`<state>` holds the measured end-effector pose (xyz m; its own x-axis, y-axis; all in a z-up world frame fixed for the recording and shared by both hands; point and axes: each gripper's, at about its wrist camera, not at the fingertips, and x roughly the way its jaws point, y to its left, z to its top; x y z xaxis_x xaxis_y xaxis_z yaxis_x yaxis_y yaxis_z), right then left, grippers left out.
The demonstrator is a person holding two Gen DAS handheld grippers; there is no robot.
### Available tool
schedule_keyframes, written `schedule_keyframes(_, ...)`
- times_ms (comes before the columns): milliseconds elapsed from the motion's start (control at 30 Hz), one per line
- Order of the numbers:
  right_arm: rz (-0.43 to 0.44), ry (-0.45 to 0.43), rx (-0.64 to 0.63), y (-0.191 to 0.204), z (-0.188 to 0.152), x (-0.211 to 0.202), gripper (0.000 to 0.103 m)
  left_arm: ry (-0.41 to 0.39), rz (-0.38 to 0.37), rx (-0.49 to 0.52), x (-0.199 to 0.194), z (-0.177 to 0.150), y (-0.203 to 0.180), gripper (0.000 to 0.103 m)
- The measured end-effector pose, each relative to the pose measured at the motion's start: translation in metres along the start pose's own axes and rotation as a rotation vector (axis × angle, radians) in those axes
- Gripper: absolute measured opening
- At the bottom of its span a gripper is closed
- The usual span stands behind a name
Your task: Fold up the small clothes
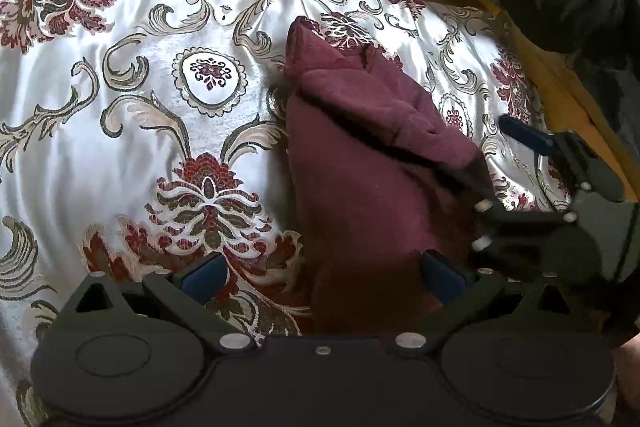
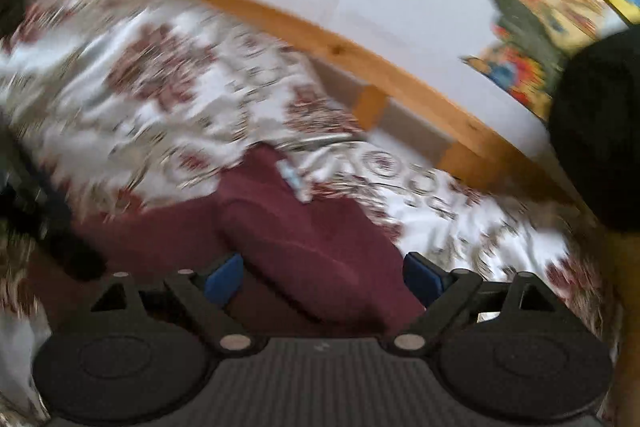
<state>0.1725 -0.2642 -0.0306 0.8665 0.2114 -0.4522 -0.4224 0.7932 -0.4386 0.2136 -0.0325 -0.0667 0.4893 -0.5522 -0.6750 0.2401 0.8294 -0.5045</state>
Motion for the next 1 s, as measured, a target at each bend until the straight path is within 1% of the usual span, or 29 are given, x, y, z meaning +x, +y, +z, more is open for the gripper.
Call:
schedule_keyframes(67,0.015,0.025,-0.013,0.006,0.001,0.011,0.070,0.001,-0.006,-0.004,0.001,0.000,-0.001,0.102)
schedule_keyframes(100,0.017,0.040,0.004,0.005,0.000,0.015,0.046,0.003,-0.012,0.001,0.001,0.000,-0.002,0.102)
schedule_keyframes(133,0.016,0.054,0.033,0.001,0.000,0.018,0.024,0.005,-0.014,0.009,0.002,-0.001,-0.003,0.102)
schedule_keyframes(200,-0.004,0.044,0.143,-0.014,-0.001,0.020,0.019,0.005,-0.014,0.018,0.002,-0.001,-0.005,0.102)
schedule_keyframes(233,-0.017,0.024,0.220,-0.025,-0.002,0.017,0.012,0.008,-0.016,0.022,0.002,-0.001,-0.005,0.102)
schedule_keyframes(267,-0.031,0.009,0.304,-0.039,-0.005,0.014,0.009,0.010,-0.018,0.024,0.002,-0.002,-0.005,0.102)
schedule_keyframes(300,-0.047,-0.006,0.412,-0.057,-0.012,0.006,0.009,0.012,-0.019,0.026,0.002,-0.002,-0.006,0.102)
schedule_keyframes(333,-0.057,-0.006,0.532,-0.073,-0.018,0.005,0.009,0.014,-0.021,0.029,0.002,-0.002,-0.006,0.102)
schedule_keyframes(367,-0.058,0.005,0.618,-0.086,-0.025,0.006,0.009,0.017,-0.024,0.033,0.003,-0.002,-0.006,0.102)
schedule_keyframes(400,-0.056,0.027,0.700,-0.098,-0.034,0.009,0.011,0.021,-0.030,0.038,0.003,-0.003,-0.007,0.102)
schedule_keyframes(467,-0.058,0.093,0.813,-0.110,-0.050,0.015,0.019,0.024,-0.033,0.049,0.004,-0.003,-0.009,0.102)
schedule_keyframes(533,-0.081,0.150,0.889,-0.117,-0.063,0.019,0.041,0.022,-0.032,0.059,0.004,-0.004,-0.011,0.102)
schedule_keyframes(567,-0.081,0.159,0.922,-0.120,-0.068,0.018,0.045,0.022,-0.032,0.059,0.004,-0.004,-0.011,0.102)
schedule_keyframes(600,-0.079,0.157,0.955,-0.123,-0.072,0.015,0.051,0.023,-0.033,0.058,0.004,-0.004,-0.010,0.102)
schedule_keyframes(633,-0.077,0.153,0.977,-0.123,-0.073,0.012,0.054,0.023,-0.034,0.055,0.004,-0.004,-0.010,0.102)
schedule_keyframes(733,-0.063,0.155,1.002,-0.123,-0.075,-0.001,0.060,0.024,-0.036,0.044,0.004,-0.005,-0.008,0.102)
schedule_keyframes(800,-0.035,0.185,1.034,-0.122,-0.081,-0.008,0.067,0.027,-0.041,0.030,0.004,-0.004,-0.006,0.102)
schedule_keyframes(833,-0.012,0.200,1.067,-0.121,-0.086,-0.011,0.068,0.029,-0.044,0.022,0.004,-0.004,-0.006,0.102)
schedule_keyframes(967,0.105,0.243,1.238,-0.124,-0.108,-0.015,0.069,0.023,-0.066,-0.021,0.003,-0.002,-0.002,0.102)
schedule_keyframes(1000,0.117,0.250,1.270,-0.126,-0.111,-0.012,0.066,0.019,-0.073,-0.032,0.002,-0.001,-0.001,0.102)
